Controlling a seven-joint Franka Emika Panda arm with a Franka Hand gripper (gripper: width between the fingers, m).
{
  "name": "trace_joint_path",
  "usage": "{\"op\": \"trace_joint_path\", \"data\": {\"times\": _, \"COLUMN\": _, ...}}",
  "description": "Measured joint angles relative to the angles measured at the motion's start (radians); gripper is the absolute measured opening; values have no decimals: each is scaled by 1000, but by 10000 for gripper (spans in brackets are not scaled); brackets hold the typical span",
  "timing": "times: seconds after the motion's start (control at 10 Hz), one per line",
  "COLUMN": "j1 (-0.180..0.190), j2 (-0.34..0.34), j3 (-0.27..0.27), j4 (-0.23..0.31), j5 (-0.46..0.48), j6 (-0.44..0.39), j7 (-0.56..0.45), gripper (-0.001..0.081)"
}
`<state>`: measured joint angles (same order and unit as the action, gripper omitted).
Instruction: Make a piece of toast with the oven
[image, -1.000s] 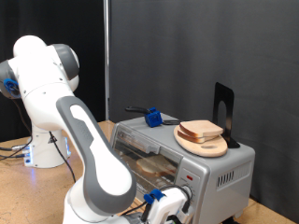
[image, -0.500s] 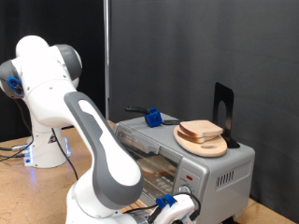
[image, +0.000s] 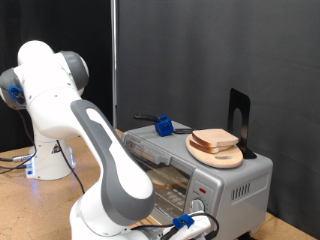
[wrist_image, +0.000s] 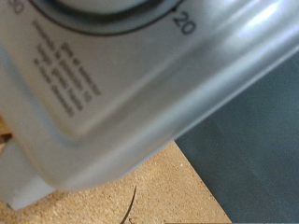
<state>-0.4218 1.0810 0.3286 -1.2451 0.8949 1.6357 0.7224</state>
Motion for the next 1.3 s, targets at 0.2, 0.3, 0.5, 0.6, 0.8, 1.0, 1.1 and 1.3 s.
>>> {"op": "trace_joint_path", "data": {"times": 0.2, "j1": 0, "j2": 3, "j3": 0, "j4": 4, "j5": 0, "j6": -8, "j7": 2, "gripper": 0}}
{"op": "trace_joint_path", "data": {"times": 0.3, "j1": 0, "j2": 3, "j3": 0, "j4": 4, "j5": 0, "j6": -9, "j7": 2, "gripper": 0}}
{"op": "trace_joint_path", "data": {"times": 0.5, "j1": -2, "j2": 5, "j3": -3, "j4": -3, "j5": 0, "j6": -10, "j7": -6, "gripper": 0}}
{"op": "trace_joint_path", "data": {"times": 0.6, "j1": -4, "j2": 8, "j3": -5, "j4": -9, "j5": 0, "j6": -12, "j7": -16, "gripper": 112}}
{"op": "trace_joint_path", "data": {"times": 0.8, "j1": -12, "j2": 14, "j3": -6, "j4": -20, "j5": 0, "j6": -16, "j7": -48, "gripper": 314}}
{"op": "trace_joint_path", "data": {"times": 1.0, "j1": -24, "j2": 18, "j3": -4, "j4": -37, "j5": 7, "j6": -36, "j7": -95, "gripper": 451}}
{"op": "trace_joint_path", "data": {"times": 1.1, "j1": -37, "j2": 19, "j3": 1, "j4": -43, "j5": 20, "j6": -60, "j7": -128, "gripper": 646}}
{"op": "trace_joint_path", "data": {"times": 1.3, "j1": -80, "j2": 19, "j3": 13, "j4": -49, "j5": 59, "j6": -98, "j7": -211, "gripper": 677}}
